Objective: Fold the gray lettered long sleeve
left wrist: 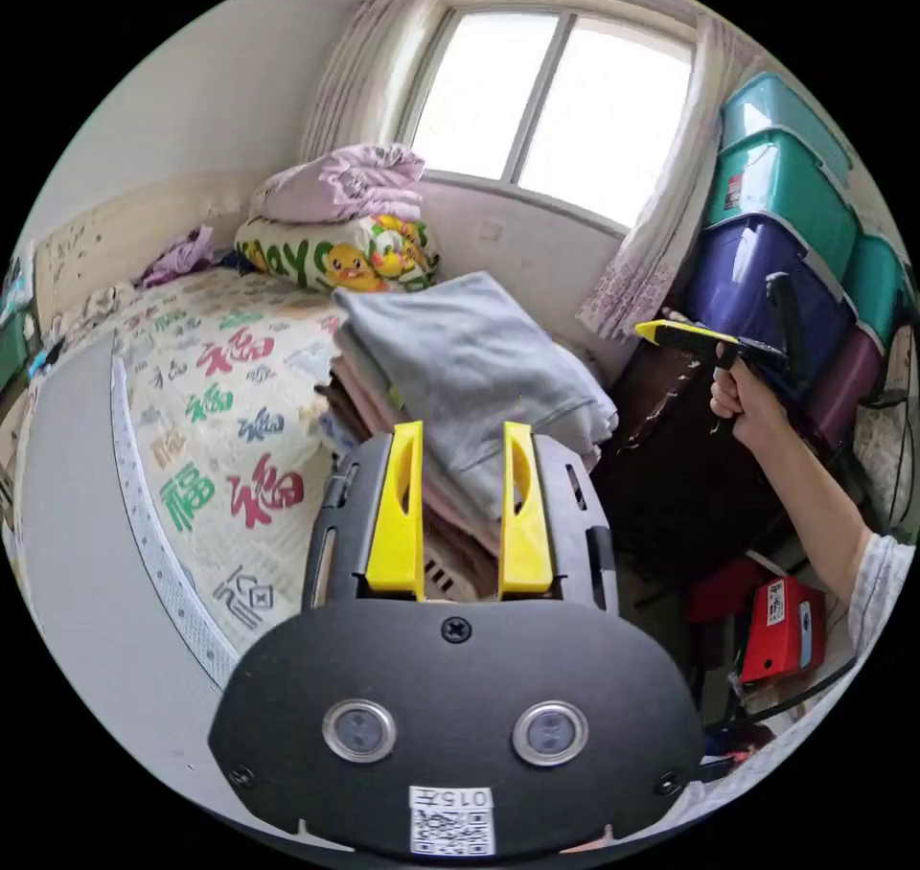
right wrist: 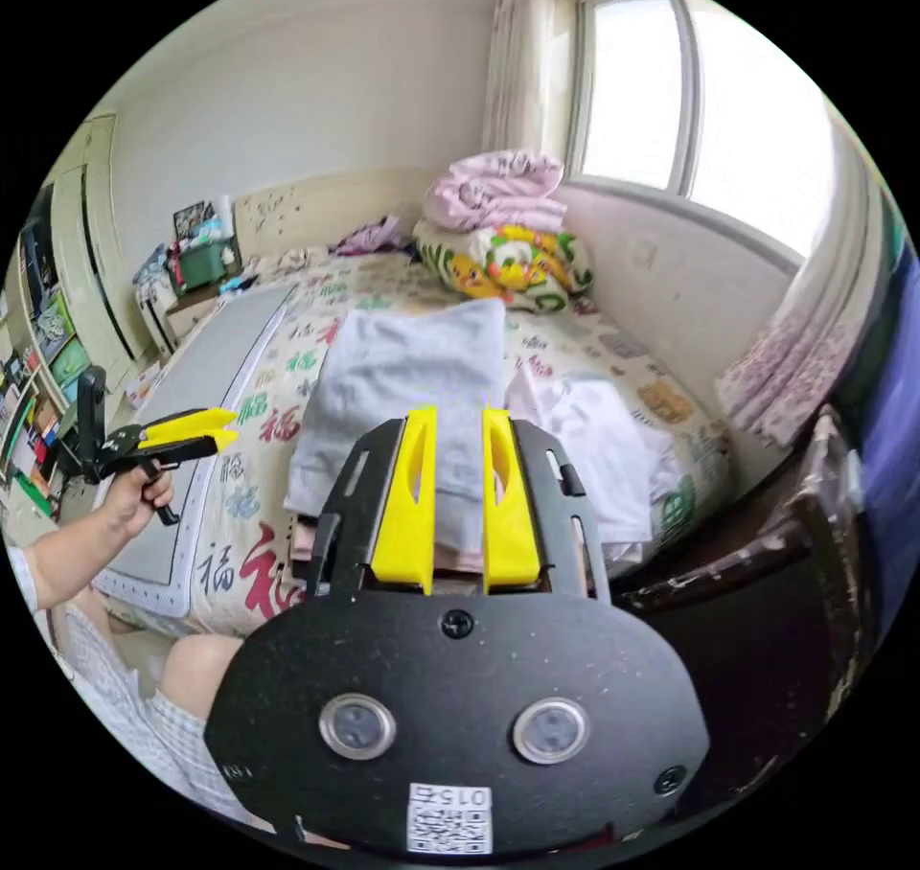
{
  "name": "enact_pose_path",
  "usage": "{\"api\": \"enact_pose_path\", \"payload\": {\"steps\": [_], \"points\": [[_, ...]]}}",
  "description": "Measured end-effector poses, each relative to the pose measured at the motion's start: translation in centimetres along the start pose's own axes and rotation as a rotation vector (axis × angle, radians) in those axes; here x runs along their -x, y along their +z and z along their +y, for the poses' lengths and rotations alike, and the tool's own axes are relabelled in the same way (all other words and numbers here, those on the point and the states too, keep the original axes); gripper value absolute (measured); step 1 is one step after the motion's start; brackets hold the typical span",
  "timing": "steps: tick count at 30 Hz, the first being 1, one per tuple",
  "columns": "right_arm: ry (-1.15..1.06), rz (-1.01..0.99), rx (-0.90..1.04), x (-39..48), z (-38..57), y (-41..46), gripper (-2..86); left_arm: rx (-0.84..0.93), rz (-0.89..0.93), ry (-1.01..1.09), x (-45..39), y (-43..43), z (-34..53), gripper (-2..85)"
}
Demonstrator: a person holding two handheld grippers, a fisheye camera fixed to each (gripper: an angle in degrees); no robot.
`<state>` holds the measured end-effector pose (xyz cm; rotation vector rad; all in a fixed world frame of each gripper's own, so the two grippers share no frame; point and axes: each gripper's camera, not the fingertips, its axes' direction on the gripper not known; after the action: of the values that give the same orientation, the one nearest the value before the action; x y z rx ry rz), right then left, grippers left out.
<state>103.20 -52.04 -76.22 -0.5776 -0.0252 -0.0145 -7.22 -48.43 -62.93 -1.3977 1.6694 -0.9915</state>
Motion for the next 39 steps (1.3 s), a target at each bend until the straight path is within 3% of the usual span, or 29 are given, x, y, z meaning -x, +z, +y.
{"api": "enact_pose_path", "payload": {"steps": [4, 11, 14, 19, 23, 29, 34, 39], "points": [[0.064, -0.016, 0.145, -0.7, 1.3, 9.3, 12.0, 0.161, 0.043, -0.144, 4.4, 4.0, 2.4, 15.9], [0.301, -0.061, 0.164, -7.4, 2.5, 13.9, 16.0, 0.238, 0.169, -0.291, 6.8, 8.4, 1.3, 16.3], [0.347, -0.213, 0.204, -9.7, 2.7, 16.4, 13.1, 0.250, 0.197, -0.303, 6.6, 8.7, 0.3, 12.2], [0.304, -0.252, 0.178, -9.7, 0.8, 16.1, 4.6, 0.228, 0.272, -0.308, 7.6, 6.1, -0.6, 4.9], [0.277, -0.428, -0.006, -8.3, -1.6, 11.3, 3.1, 0.017, 0.549, -0.364, 10.7, -1.8, -1.1, 2.9], [0.025, -0.665, -0.213, 0.9, -6.4, 0.7, 2.4, -0.284, 0.755, -0.356, 14.0, -18.1, -1.6, 2.2], [-0.040, -0.878, -0.290, 9.9, -6.6, -6.1, 1.9, -0.443, 0.787, -0.327, 16.2, -33.2, 3.2, 2.2], [0.007, -1.068, -0.250, 18.7, -2.1, -6.7, 1.8, -0.582, 0.785, -0.397, 18.6, -45.8, 13.1, 2.0]]}}
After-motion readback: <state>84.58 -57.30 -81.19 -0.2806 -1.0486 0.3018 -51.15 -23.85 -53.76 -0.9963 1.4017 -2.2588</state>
